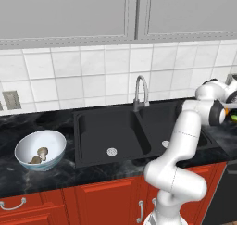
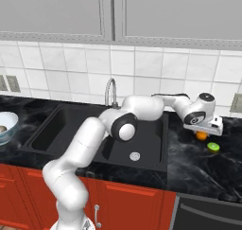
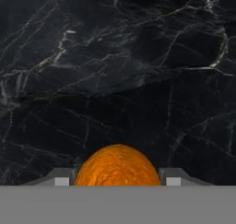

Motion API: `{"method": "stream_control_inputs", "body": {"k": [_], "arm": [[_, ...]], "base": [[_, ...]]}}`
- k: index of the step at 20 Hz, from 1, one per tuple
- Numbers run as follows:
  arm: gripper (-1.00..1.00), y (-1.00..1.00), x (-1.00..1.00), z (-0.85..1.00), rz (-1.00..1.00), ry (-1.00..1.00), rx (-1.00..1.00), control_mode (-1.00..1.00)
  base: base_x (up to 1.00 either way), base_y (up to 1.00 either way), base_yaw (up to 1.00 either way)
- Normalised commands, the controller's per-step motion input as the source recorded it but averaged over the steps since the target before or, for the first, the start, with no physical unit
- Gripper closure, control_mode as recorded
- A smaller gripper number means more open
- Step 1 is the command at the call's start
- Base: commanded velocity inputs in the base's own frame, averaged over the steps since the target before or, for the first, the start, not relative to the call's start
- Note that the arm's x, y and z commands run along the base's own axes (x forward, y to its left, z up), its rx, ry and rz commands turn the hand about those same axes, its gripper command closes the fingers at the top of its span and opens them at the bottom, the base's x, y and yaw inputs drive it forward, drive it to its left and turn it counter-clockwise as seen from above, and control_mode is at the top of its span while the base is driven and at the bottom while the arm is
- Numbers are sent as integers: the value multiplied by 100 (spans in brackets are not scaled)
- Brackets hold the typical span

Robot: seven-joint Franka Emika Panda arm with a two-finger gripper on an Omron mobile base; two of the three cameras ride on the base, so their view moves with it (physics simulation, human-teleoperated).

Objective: There is a mixed pile of frozen fruits and vegetables on the counter. Locate all the frozen vegetables and place the items in a bowl on the counter. Take all the frozen fruits and defrost them in a running sink.

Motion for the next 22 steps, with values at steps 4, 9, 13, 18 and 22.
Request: {"method": "stream_control_inputs", "body": {"k": [4,9,13,18,22], "arm": [[100,54,-22,29,0,0,0,-100],[100,57,-40,13,0,0,0,-100],[100,59,-64,14,0,0,0,-100],[100,58,-68,19,0,0,0,-100],[100,59,-58,22,0,1,-2,-100]], "base": [[0,0,0],[0,0,0],[0,0,0],[0,0,0],[0,0,0]]}}
